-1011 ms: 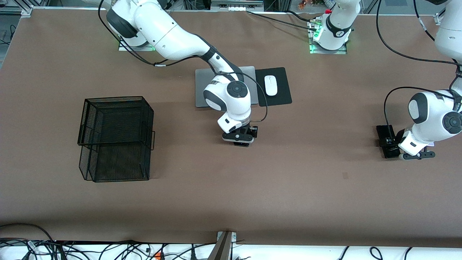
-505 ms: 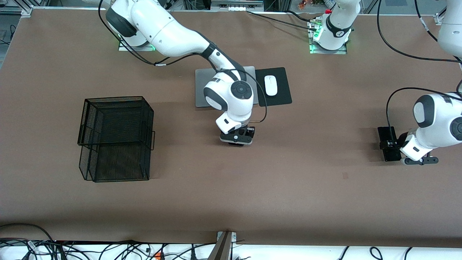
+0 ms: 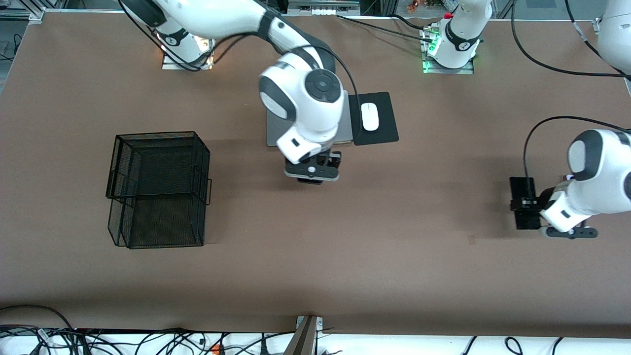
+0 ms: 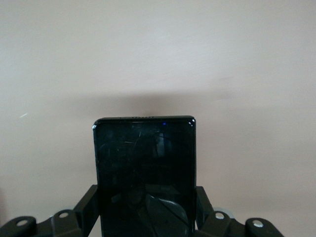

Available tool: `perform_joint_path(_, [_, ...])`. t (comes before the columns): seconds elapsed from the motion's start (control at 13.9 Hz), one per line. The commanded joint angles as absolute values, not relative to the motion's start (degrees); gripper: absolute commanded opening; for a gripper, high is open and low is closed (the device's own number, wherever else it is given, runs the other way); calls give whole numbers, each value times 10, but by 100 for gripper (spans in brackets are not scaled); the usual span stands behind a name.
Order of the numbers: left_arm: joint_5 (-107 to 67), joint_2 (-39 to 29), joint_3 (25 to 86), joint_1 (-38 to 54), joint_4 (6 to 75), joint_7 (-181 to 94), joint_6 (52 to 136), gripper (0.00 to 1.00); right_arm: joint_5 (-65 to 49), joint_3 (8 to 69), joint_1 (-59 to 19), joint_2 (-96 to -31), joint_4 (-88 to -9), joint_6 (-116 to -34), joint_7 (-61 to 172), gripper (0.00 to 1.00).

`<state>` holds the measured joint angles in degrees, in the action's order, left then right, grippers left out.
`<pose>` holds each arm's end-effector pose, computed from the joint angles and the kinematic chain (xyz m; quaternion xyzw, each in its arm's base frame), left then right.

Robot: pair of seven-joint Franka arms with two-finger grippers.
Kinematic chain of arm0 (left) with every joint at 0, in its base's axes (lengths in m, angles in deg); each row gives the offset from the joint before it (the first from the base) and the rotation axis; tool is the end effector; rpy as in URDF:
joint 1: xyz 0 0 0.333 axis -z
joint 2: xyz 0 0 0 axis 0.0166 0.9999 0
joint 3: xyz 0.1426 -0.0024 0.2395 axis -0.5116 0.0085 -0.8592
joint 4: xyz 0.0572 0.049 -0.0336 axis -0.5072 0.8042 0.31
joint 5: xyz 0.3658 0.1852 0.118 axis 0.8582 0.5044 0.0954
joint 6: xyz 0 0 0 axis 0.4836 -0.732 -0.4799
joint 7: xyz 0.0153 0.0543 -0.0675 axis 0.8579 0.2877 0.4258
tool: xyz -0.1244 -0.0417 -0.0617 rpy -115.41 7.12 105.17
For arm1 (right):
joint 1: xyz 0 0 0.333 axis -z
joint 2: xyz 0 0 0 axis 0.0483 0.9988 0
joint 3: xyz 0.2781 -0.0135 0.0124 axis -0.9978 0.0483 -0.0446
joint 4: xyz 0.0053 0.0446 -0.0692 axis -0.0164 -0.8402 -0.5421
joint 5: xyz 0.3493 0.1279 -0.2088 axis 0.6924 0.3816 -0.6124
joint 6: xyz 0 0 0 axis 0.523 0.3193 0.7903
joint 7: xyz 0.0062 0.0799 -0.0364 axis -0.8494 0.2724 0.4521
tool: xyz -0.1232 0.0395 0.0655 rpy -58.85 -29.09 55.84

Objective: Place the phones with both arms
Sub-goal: 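Lift the flip phone with the right gripper while the left gripper lifts the tall phone, then drop the flip phone into the organizer while the left gripper sets down the tall phone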

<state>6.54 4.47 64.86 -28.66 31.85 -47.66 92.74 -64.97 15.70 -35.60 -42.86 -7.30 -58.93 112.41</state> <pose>0.6838 0.0504 0.2135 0.9984 -0.0194 -0.0522 0.0045 0.5705 0.5108 0.3365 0.9975 -0.0264 0.0457 0.0480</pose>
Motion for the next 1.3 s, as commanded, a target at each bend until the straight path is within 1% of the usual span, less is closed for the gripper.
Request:
perform_joint_path(0.0, [41,45,646,-221,295,-454,906,33,-604,180,-318,-509,-132,-541,1024,0])
perform_joint_path(0.22, [-27,69,646,-155,272,-416,909,33,-498,302,-316,-624,-265,-567,892,0])
perform_joint_path(0.36, [-50,89,645,-83,257,-387,914,33,-486,359,-316,-704,-384,-616,800,0])
perform_joint_path(0.43, [-51,109,644,-49,232,-341,916,33,-481,386,-316,-740,-441,-645,760,0])
perform_joint_path(0.58, [-51,146,644,14,189,-256,924,33,-466,442,-316,-788,-522,-686,686,0])
perform_joint_path(0.72, [-50,171,642,71,177,-181,975,33,-461,494,-316,-812,-568,-707,619,0])
perform_joint_path(0.87, [-45,195,640,108,177,-119,1044,33,-441,548,-316,-828,-627,-759,548,0])
perform_joint_path(1.08, [-44,227,635,153,179,-63,1119,33,-400,606,-315,-813,-696,-855,471,0])
perform_joint_path(1.23, [-43,234,632,174,185,-48,1147,33,-382,619,-312,-791,-704,-874,460,0])
